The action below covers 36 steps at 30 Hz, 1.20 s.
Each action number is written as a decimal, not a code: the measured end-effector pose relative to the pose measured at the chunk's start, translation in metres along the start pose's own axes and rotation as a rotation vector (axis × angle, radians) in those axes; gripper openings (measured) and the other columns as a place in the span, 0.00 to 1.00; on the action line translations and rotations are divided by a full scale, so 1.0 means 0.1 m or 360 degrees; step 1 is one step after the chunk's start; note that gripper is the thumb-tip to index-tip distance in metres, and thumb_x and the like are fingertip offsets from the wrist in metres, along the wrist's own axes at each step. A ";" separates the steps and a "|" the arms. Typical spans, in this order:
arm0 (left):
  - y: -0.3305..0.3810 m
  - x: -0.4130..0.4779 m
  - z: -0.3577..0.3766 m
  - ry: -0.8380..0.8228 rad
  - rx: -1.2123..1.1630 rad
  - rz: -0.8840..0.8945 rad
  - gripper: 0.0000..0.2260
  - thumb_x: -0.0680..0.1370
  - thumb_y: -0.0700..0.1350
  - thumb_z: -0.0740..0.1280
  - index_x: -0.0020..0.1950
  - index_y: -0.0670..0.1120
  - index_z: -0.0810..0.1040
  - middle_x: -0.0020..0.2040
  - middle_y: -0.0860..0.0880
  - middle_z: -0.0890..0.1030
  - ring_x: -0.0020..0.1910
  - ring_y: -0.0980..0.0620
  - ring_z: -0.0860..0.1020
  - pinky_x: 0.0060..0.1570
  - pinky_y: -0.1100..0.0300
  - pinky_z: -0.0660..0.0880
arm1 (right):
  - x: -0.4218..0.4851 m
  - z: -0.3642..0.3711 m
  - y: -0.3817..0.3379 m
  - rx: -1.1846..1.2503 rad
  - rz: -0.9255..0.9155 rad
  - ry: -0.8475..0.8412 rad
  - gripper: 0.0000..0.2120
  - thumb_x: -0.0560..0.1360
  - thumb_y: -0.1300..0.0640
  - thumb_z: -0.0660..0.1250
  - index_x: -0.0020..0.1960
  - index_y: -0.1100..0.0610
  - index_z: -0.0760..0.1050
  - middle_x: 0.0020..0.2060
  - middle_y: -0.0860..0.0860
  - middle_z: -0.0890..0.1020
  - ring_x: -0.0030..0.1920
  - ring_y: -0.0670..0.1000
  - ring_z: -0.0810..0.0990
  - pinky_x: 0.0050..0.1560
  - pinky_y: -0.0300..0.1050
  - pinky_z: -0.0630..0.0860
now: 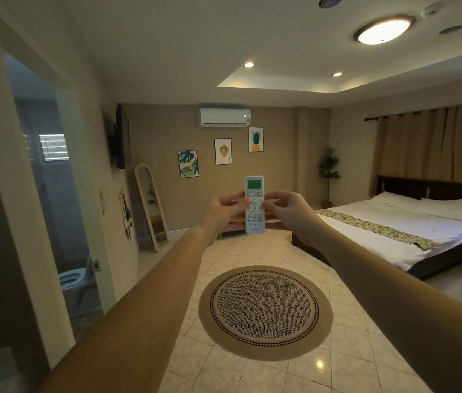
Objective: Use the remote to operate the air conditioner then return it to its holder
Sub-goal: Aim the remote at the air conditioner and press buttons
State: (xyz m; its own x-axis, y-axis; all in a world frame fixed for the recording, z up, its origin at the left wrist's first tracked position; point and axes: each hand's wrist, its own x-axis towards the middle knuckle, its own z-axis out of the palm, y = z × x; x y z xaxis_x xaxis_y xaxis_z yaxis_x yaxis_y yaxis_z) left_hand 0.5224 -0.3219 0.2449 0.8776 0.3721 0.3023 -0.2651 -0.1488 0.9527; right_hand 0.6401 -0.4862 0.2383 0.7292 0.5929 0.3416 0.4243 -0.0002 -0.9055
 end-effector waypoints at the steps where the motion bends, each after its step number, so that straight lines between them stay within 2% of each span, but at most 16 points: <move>1: 0.00 0.00 0.01 -0.0001 0.0001 0.0009 0.15 0.81 0.42 0.73 0.68 0.48 0.83 0.53 0.49 0.89 0.47 0.52 0.89 0.42 0.56 0.86 | 0.00 -0.01 0.01 0.0010 0.0001 0.0001 0.09 0.83 0.60 0.67 0.62 0.54 0.80 0.55 0.56 0.87 0.56 0.54 0.88 0.57 0.59 0.85; 4: -0.02 0.01 0.01 0.0004 -0.0013 0.0026 0.15 0.80 0.41 0.73 0.67 0.49 0.84 0.53 0.49 0.89 0.46 0.53 0.89 0.41 0.58 0.85 | 0.00 -0.03 0.02 0.0006 -0.0003 -0.0001 0.11 0.83 0.60 0.67 0.65 0.55 0.80 0.56 0.57 0.86 0.56 0.55 0.88 0.58 0.60 0.85; 7: -0.03 0.01 0.03 0.0004 -0.0003 0.0040 0.15 0.80 0.41 0.73 0.67 0.49 0.84 0.55 0.47 0.89 0.47 0.53 0.89 0.42 0.57 0.85 | -0.02 -0.04 0.01 0.0023 0.0000 -0.0013 0.11 0.83 0.61 0.67 0.65 0.56 0.80 0.56 0.57 0.86 0.56 0.55 0.88 0.58 0.59 0.85; 11: -0.04 0.00 0.06 0.0006 0.0007 0.0042 0.14 0.81 0.41 0.73 0.67 0.48 0.84 0.54 0.48 0.89 0.45 0.54 0.89 0.40 0.60 0.85 | -0.05 -0.05 0.01 0.0015 -0.0001 -0.0021 0.11 0.83 0.61 0.67 0.64 0.56 0.80 0.55 0.56 0.86 0.56 0.54 0.87 0.57 0.57 0.85; 16: -0.06 -0.05 0.09 0.0038 0.0027 0.0064 0.14 0.80 0.41 0.73 0.66 0.46 0.84 0.53 0.48 0.90 0.47 0.52 0.89 0.42 0.57 0.86 | -0.10 -0.07 0.00 0.0025 0.0012 -0.0039 0.11 0.83 0.61 0.67 0.64 0.56 0.80 0.55 0.55 0.87 0.53 0.51 0.88 0.47 0.46 0.87; 19: -0.06 -0.09 0.13 0.0070 0.0016 0.0066 0.14 0.80 0.40 0.74 0.65 0.45 0.84 0.51 0.48 0.90 0.47 0.51 0.90 0.45 0.53 0.87 | -0.16 -0.10 -0.01 0.0012 0.0012 -0.0056 0.11 0.83 0.62 0.67 0.64 0.57 0.79 0.54 0.54 0.87 0.53 0.51 0.88 0.45 0.44 0.87; 22: -0.08 -0.14 0.16 0.0100 0.0016 0.0067 0.14 0.80 0.40 0.74 0.65 0.45 0.85 0.54 0.46 0.89 0.52 0.47 0.89 0.52 0.47 0.86 | -0.21 -0.12 -0.01 -0.0009 0.0007 -0.0069 0.10 0.83 0.61 0.68 0.63 0.57 0.80 0.53 0.54 0.87 0.52 0.51 0.88 0.43 0.42 0.87; 25: -0.09 -0.20 0.19 0.0117 0.0015 0.0069 0.14 0.80 0.41 0.74 0.65 0.45 0.85 0.55 0.46 0.89 0.54 0.46 0.88 0.52 0.50 0.86 | -0.25 -0.13 -0.02 -0.0012 0.0004 -0.0082 0.08 0.83 0.62 0.68 0.61 0.56 0.80 0.52 0.53 0.87 0.50 0.49 0.88 0.42 0.41 0.86; 28: -0.08 -0.27 0.21 0.0138 0.0015 0.0064 0.15 0.80 0.40 0.74 0.66 0.45 0.84 0.57 0.45 0.89 0.54 0.47 0.88 0.51 0.51 0.86 | -0.30 -0.14 -0.01 -0.0011 -0.0013 -0.0106 0.08 0.82 0.61 0.68 0.60 0.54 0.80 0.52 0.53 0.87 0.51 0.50 0.89 0.46 0.45 0.87; 31: -0.10 -0.34 0.22 0.0170 0.0040 0.0060 0.15 0.80 0.41 0.74 0.67 0.44 0.84 0.57 0.45 0.89 0.54 0.46 0.88 0.54 0.46 0.86 | -0.34 -0.12 -0.01 0.0016 -0.0041 -0.0124 0.10 0.82 0.61 0.69 0.63 0.55 0.80 0.52 0.55 0.87 0.51 0.53 0.89 0.51 0.54 0.87; 33: -0.12 -0.39 0.21 0.0203 0.0046 0.0060 0.16 0.80 0.42 0.75 0.67 0.44 0.84 0.57 0.45 0.89 0.55 0.45 0.88 0.56 0.43 0.85 | -0.37 -0.10 -0.01 0.0020 -0.0059 -0.0147 0.11 0.82 0.61 0.69 0.63 0.55 0.80 0.52 0.57 0.87 0.50 0.53 0.89 0.52 0.55 0.87; 36: -0.13 -0.51 0.19 0.0262 0.0084 0.0059 0.16 0.79 0.42 0.75 0.67 0.45 0.84 0.57 0.46 0.89 0.55 0.46 0.88 0.56 0.43 0.85 | -0.42 -0.05 0.00 0.0025 -0.0080 -0.0185 0.09 0.82 0.61 0.69 0.61 0.53 0.80 0.51 0.57 0.87 0.50 0.53 0.89 0.52 0.54 0.87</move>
State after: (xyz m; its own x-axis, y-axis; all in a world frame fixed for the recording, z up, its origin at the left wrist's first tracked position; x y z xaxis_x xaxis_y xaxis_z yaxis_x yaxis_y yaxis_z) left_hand 0.4889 -0.3565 0.2169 0.7893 0.5096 0.3425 -0.2708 -0.2117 0.9391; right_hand 0.6117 -0.5150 0.2251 0.6394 0.6814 0.3562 0.4497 0.0443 -0.8921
